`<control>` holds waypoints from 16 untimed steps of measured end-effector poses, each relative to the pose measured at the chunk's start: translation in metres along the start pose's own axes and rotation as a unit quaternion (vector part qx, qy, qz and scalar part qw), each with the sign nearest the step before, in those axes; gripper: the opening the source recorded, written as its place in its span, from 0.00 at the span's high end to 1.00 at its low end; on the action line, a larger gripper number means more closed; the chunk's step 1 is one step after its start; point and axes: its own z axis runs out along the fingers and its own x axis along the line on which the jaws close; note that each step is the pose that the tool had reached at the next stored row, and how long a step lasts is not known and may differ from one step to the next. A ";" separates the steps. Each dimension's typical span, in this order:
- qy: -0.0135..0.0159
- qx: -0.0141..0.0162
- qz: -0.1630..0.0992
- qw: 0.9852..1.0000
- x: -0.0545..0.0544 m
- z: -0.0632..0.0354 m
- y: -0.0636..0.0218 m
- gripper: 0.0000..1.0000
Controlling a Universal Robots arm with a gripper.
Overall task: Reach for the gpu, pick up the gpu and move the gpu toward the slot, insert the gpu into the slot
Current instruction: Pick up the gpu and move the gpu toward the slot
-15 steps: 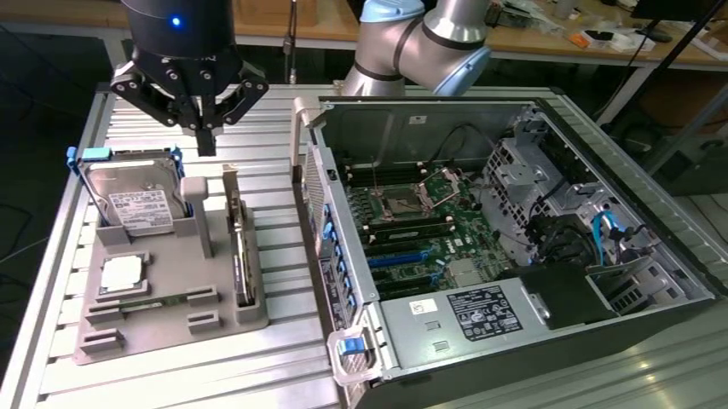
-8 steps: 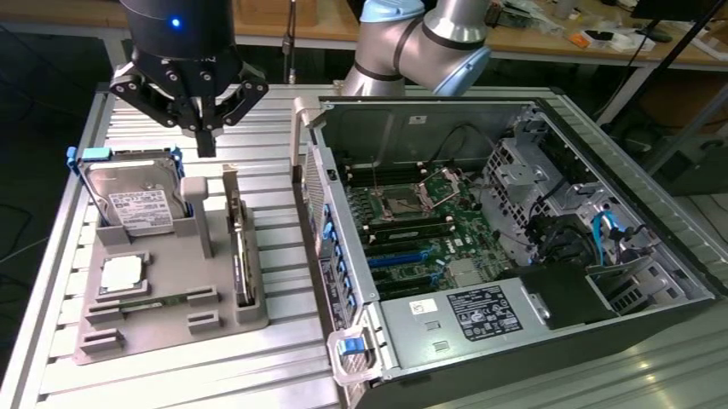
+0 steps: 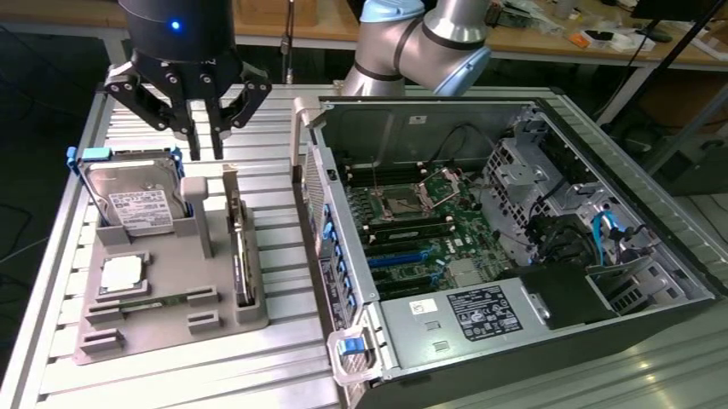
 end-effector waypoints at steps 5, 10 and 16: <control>0.000 0.003 0.000 1.000 0.000 0.0003 -0.0069 0.58; 0.000 0.003 0.000 1.000 0.000 0.0086 -0.0133 0.46; 0.000 0.003 0.000 1.000 0.000 0.0194 -0.0146 0.46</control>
